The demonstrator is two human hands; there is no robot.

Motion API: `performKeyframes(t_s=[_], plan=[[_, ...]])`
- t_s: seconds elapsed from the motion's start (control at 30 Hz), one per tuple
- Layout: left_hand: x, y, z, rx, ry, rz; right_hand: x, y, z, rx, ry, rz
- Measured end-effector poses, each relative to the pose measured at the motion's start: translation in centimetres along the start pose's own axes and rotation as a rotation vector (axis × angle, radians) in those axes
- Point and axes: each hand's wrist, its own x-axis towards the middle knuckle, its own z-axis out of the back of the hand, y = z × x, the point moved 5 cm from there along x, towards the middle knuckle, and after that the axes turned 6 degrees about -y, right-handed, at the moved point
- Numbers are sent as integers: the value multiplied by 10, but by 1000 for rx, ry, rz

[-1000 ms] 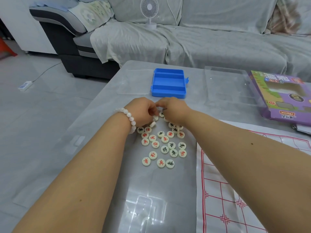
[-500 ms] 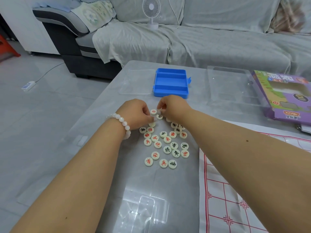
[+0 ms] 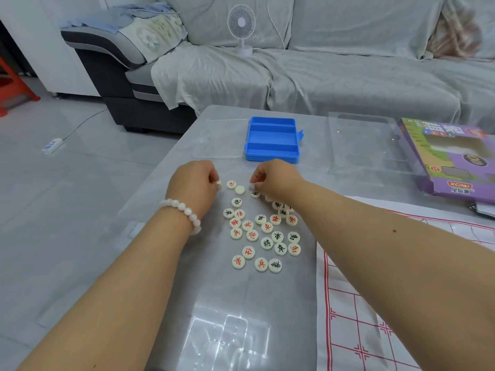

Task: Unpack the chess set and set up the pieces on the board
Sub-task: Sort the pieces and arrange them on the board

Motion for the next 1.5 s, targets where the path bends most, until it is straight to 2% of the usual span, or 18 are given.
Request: performKeyframes(t_s=[0.07,0.2,0.4,0.47,0.57,0.63,0.87,1.0,1.2,1.3,1.4,1.5], plan=[[-9,5,-3,17,-2,-30,-2,5,-7,-24,-1,16],[-21,8,-13,48,112,-107,-5,18,-14,-143,-66,123],[-19,25,-15,-217,33,3,-4,26,-15,-288,-70,202],[-13,26,-17,-215,85,13,-2,21,-13,-246,-50,155],[-4,23,-22,-110,218,-37,-2,15,-11,-43,36,47],[0,20,-22,-33,267,-74,0,15,-9,-12,31,50],[21,11,-25,-8,191,-93,4,7,-10,-21,10,32],[31,3,-34,13,222,-98,3,11,-11,-100,-2,82],[31,-10,-39,71,242,-142,-7,-8,31,50,-105,9],[30,-14,-39,96,230,-155,-31,-8,32,60,12,52],[24,-12,-35,92,238,-135,-54,-8,22,-31,139,106],[13,-2,-27,51,233,-113,-67,-12,18,-130,190,151]])
